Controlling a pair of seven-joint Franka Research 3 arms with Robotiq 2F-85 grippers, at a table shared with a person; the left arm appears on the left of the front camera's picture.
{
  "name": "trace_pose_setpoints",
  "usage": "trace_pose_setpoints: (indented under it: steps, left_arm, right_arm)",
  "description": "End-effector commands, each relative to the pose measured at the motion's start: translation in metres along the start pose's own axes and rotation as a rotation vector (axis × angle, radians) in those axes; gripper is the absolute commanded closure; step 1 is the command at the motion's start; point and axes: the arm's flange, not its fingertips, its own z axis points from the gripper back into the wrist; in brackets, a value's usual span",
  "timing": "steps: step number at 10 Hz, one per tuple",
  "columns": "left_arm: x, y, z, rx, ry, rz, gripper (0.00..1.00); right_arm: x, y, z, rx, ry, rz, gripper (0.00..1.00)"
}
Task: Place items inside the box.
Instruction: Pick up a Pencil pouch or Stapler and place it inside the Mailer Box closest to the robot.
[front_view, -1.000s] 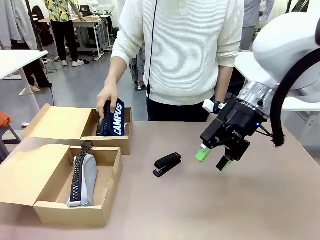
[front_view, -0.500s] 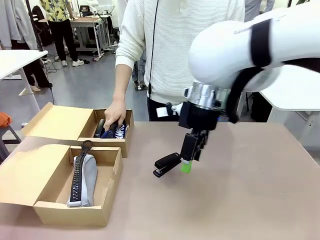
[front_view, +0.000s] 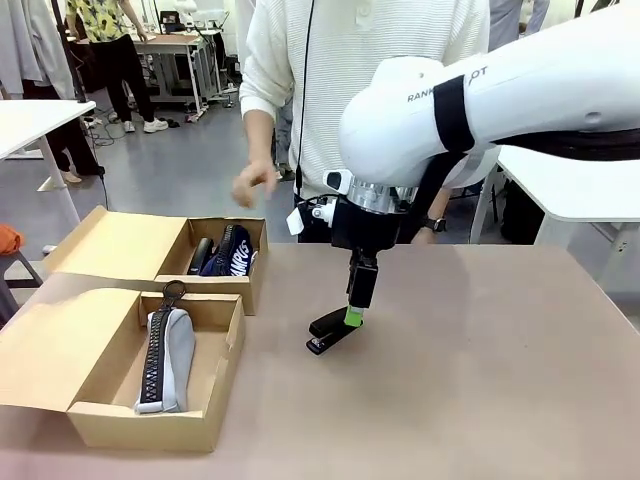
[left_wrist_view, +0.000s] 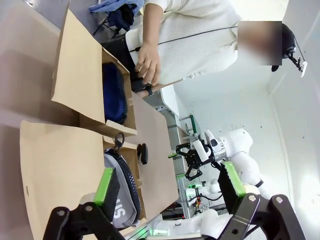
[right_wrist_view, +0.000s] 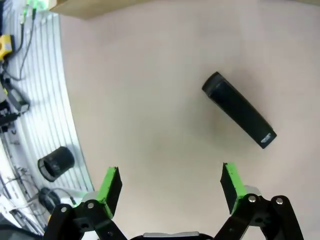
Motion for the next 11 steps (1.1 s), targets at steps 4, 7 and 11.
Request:
trace_pose_setpoints:
  steps: [4,7,11]
  left_arm:
    - [0.001,-0.002,-0.001,-0.024,-0.012,-0.012,0.00]
    - [0.001,-0.002,-0.001,-0.024,-0.012,-0.012,0.00]
    - [0.001,-0.002,-0.001,-0.024,-0.012,-0.012,0.00]
  right_arm:
    - [-0.001,-0.036,-0.025,-0.031,-0.025,0.148,0.00]
    - [0.015,-0.069,-0.060,0.030,0.041,0.296,0.00]
    - [0.020,-0.089,-0.084,-0.017,0.066,0.395,0.00]
